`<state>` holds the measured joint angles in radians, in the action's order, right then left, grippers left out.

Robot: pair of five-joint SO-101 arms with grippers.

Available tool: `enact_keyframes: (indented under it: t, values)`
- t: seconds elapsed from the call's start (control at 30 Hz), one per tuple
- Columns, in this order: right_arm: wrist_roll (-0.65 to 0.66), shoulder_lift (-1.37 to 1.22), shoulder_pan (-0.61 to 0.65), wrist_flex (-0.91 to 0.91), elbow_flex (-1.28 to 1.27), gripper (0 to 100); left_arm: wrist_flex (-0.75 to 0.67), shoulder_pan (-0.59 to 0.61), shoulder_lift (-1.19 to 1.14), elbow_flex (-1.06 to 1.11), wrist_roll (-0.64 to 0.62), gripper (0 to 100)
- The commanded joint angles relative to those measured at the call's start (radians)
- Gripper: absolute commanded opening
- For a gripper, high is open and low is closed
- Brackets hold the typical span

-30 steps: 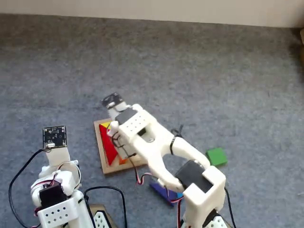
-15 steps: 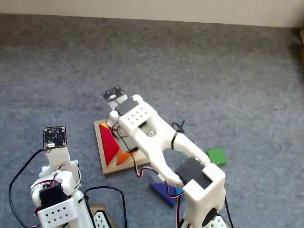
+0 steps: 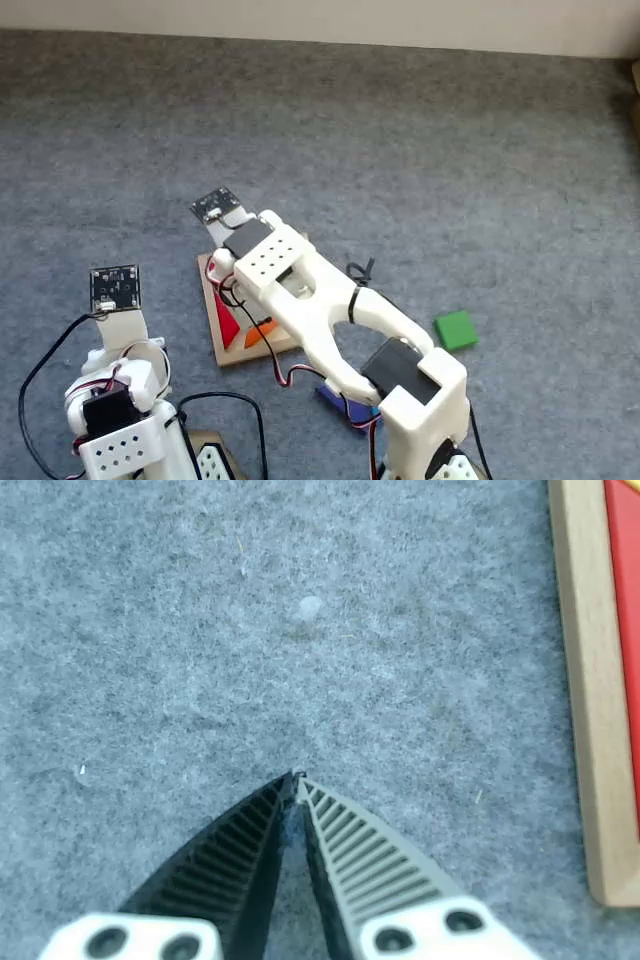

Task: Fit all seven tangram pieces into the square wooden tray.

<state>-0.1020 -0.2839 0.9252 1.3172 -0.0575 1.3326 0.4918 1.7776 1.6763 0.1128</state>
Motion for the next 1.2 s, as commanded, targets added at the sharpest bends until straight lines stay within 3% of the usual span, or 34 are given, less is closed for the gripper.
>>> enact_keyframes:
  t: [0.0,0.23,0.77,1.17]
  values:
    - [0.003,0.024,-0.010,-0.050,-0.008,0.5,0.003,0.010,0.041,0.021,0.006,1]
    - [0.003,0.021,-0.051,-0.062,-0.038,0.5,0.003,0.010,0.041,0.021,0.006,1]
    - [-0.015,0.038,0.148,-0.082,-0.107,0.5,0.003,0.010,0.041,0.021,0.006,1]
    - [-0.037,0.358,0.091,0.025,-0.171,0.5,0.003,0.010,0.041,0.021,0.006,1]
